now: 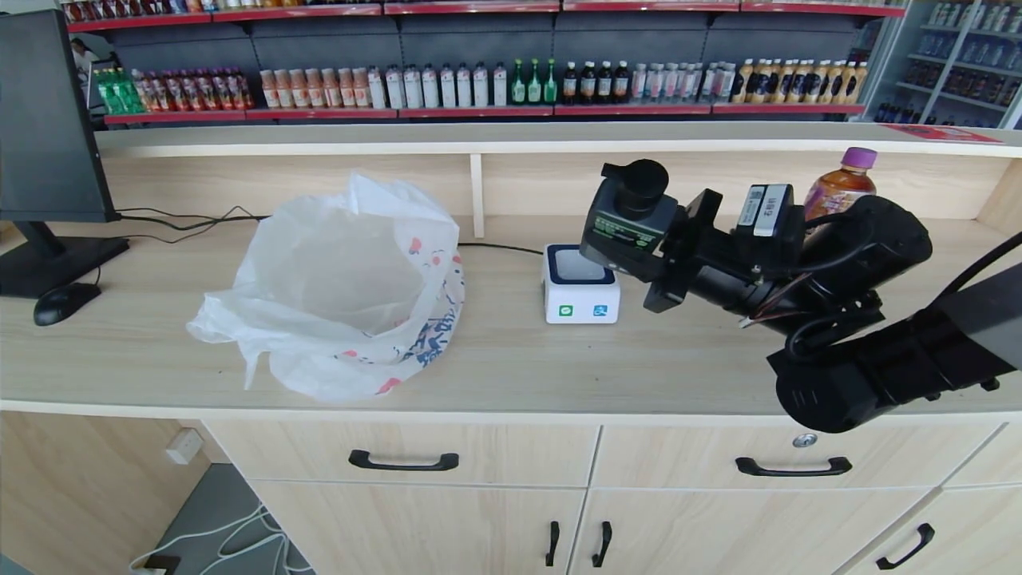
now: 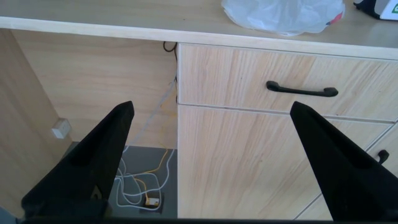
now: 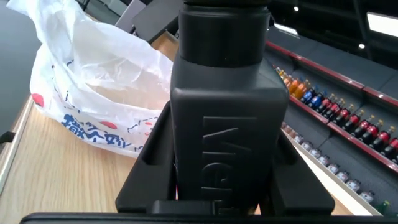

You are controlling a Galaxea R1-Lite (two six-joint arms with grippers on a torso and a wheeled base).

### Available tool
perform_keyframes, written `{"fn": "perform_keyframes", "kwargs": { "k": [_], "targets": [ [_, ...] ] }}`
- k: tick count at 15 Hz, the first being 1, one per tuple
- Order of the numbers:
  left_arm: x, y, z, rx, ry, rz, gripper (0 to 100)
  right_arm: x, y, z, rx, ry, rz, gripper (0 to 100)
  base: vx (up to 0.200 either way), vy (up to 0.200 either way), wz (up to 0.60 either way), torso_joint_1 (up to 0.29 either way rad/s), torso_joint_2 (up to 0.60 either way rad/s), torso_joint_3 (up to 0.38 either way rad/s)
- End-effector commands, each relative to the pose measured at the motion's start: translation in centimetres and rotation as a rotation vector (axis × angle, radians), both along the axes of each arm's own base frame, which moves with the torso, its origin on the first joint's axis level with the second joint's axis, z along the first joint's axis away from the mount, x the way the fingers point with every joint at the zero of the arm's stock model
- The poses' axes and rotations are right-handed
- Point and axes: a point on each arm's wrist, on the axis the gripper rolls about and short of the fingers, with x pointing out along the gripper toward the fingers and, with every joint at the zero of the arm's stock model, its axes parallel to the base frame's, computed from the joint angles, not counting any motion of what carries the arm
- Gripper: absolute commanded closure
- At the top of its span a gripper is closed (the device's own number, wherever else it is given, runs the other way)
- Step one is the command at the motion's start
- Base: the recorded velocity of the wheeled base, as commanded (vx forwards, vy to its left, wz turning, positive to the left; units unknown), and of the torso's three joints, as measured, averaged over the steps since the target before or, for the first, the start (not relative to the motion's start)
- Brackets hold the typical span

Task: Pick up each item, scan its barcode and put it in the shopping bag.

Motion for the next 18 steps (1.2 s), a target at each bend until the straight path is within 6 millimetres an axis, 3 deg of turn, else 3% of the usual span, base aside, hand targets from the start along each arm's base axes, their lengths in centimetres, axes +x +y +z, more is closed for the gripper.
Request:
{"fn": "perform_keyframes", "kwargs": {
  "k": [1,3,6,9,13,18],
  "targets": [
    [0.0,0.0,0.0,0.001,0.0,0.001,0,-0.3,-0.1,0.4,0.006,-0.005,-0.003,100,0.0,0.0,0.0,0.0,0.0,0.0],
    [0.0,0.0,0.0,0.001,0.0,0.001,0,-0.4,-0.2,-0.1,0.0,0.013,-0.006,100,0.0,0.0,0.0,0.0,0.0,0.0],
    [0.0,0.0,0.0,-0.001,0.001,-0.001,0,-0.2,-0.2,-0.3,-0.002,0.019,-0.009,100,0.2,0.0,0.0,-0.007,0.0,0.002],
    [0.0,0.0,0.0,-0.001,0.001,-0.001,0,0.0,-0.5,-0.4,-0.003,0.02,-0.019,100,0.0,0.0,0.0,0.0,0.0,0.0],
    [0.0,0.0,0.0,-0.001,0.001,-0.001,0,1.3,-1.8,-1.3,-0.011,0.036,-0.056,100,0.0,0.0,0.0,0.0,0.0,0.0],
    [0.0,0.0,0.0,-0.001,0.0,-0.001,0,4.4,-0.9,-3.3,-0.018,0.03,-0.05,100,0.0,0.0,0.0,0.0,0.0,0.0]
  ]
}}
